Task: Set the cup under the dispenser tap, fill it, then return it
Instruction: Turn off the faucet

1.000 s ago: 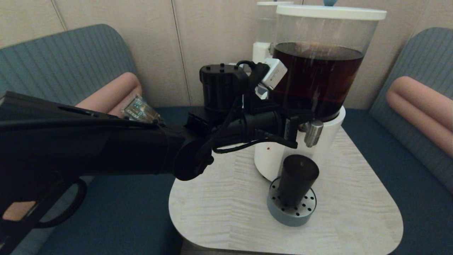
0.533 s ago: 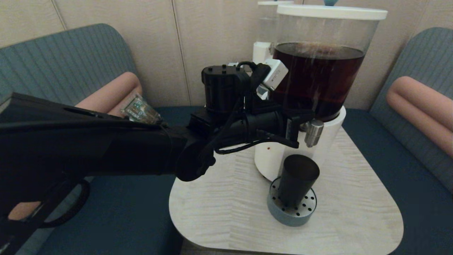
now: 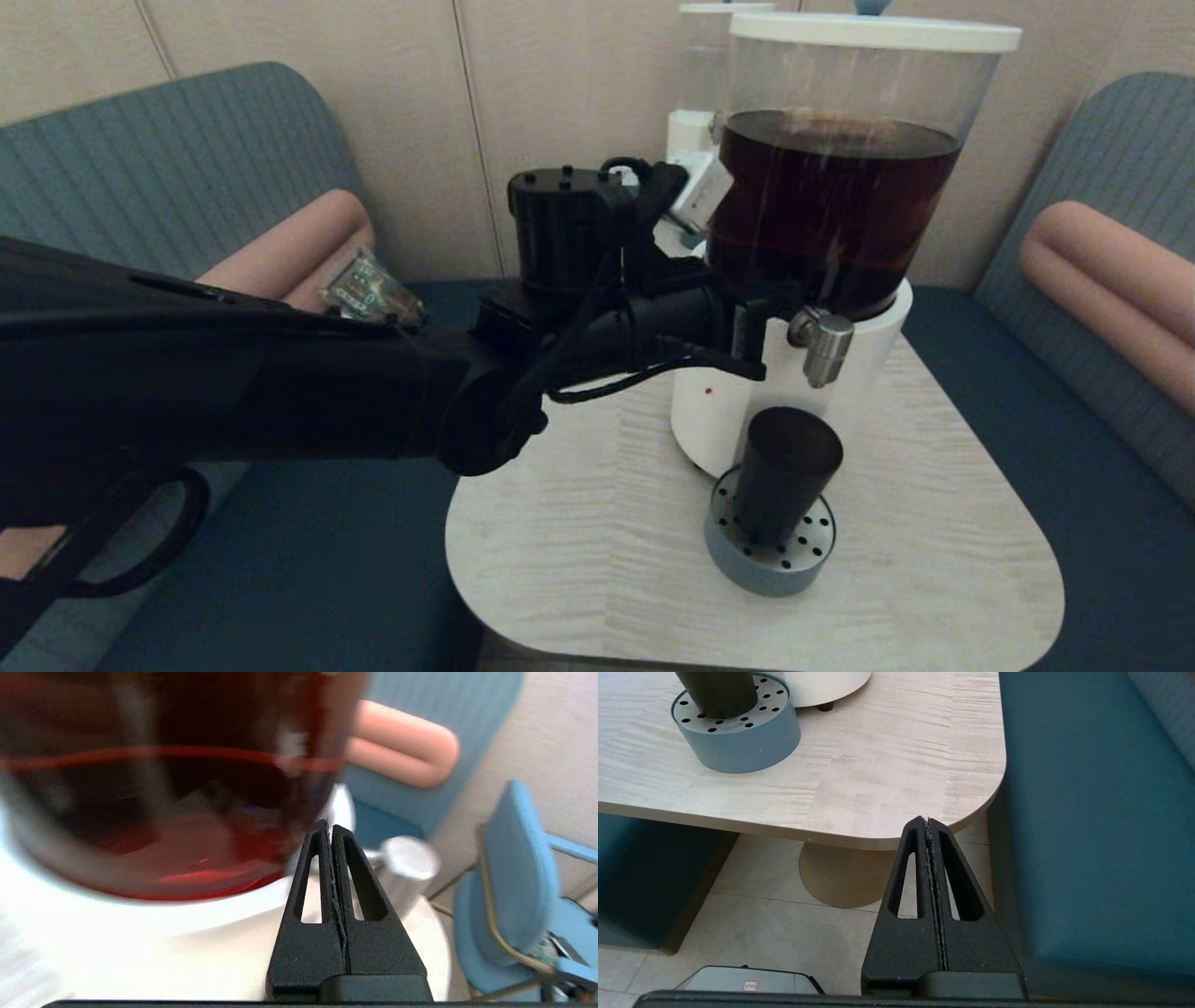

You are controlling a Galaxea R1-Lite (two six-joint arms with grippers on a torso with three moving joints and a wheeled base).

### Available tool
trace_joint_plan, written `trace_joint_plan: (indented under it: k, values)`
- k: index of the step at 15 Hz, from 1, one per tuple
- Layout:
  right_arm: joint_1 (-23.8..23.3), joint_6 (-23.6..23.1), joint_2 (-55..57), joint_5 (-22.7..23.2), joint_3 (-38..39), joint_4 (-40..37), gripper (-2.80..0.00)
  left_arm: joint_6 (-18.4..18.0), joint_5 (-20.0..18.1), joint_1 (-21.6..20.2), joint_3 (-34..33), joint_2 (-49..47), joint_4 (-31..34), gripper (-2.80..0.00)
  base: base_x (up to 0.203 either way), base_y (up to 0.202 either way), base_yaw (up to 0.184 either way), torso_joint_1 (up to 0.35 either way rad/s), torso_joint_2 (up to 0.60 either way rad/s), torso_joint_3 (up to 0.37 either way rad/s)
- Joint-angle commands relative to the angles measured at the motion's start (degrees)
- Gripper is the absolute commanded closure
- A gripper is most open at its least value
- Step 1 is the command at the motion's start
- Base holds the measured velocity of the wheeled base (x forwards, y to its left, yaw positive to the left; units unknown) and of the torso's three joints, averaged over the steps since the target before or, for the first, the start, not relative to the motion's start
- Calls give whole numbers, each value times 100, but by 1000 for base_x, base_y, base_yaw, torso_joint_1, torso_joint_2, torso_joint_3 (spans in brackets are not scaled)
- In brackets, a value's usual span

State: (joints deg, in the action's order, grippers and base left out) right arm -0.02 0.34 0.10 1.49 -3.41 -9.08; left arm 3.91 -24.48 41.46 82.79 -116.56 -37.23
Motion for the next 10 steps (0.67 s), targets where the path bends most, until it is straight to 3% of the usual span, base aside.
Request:
trace_joint_plan:
  k: [1, 10]
  values:
    - [-3, 1, 8, 1, 4, -6, 0, 4, -5, -95, -191, 197, -32, 0, 0, 0, 0, 0, 0, 0]
    - [1, -7, 8, 4, -1, -6, 0, 13, -5, -138, -501, 283, -126, 0, 0, 0, 0, 0, 0, 0]
